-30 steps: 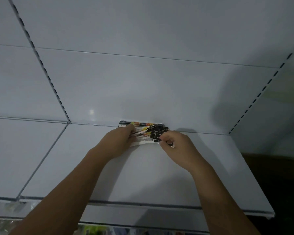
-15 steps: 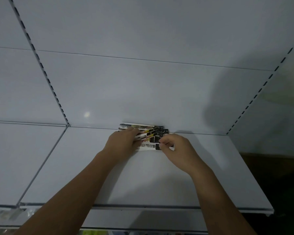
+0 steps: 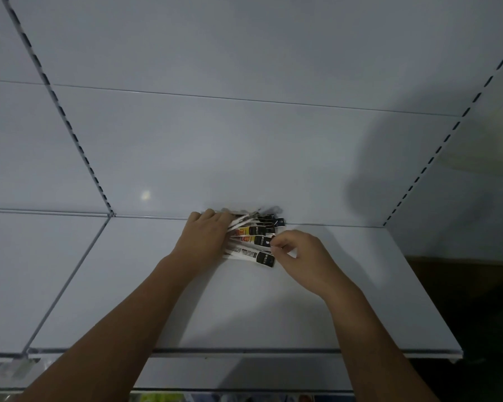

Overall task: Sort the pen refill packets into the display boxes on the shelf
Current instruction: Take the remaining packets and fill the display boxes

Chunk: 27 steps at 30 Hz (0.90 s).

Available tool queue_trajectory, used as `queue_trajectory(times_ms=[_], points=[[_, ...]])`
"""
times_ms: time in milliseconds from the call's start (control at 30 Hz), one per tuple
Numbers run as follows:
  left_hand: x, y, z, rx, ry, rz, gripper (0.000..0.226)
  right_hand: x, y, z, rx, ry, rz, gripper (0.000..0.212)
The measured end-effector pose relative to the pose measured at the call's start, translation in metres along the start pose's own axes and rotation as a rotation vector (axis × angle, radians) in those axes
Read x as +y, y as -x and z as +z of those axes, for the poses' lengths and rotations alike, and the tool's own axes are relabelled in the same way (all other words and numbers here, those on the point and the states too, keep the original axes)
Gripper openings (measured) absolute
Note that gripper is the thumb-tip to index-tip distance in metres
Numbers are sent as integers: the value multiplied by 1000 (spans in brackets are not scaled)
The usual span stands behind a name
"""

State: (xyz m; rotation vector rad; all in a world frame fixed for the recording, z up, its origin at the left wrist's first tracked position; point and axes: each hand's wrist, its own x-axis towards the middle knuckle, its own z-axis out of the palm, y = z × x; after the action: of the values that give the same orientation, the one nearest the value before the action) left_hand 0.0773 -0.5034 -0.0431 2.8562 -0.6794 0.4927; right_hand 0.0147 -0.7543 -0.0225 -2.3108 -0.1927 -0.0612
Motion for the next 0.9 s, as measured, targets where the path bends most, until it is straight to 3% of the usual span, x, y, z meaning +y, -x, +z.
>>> queue_trajectory(times_ms=[200, 400, 533, 667, 833, 900], points=[[-3, -2, -26, 13, 196, -63, 6, -2, 2, 4, -16, 37, 8, 16], [-12, 6, -43, -9, 518, -242, 20, -14, -7, 23, -78, 220, -60, 44], [-6, 17, -50, -3, 938, -417, 32, -18, -18, 34, -114, 264, -73, 52], [-3, 29, -60, 18, 1254, -588, 42, -22, -24, 39, -150, 312, -102, 42], [-10, 41, -67, 37, 1324, -667, 46, -25, -29, 42, -146, 415, -217, 18], [-12, 45, -68, 44, 1342, -690, 48, -25, -31, 44, -123, 434, -255, 20]])
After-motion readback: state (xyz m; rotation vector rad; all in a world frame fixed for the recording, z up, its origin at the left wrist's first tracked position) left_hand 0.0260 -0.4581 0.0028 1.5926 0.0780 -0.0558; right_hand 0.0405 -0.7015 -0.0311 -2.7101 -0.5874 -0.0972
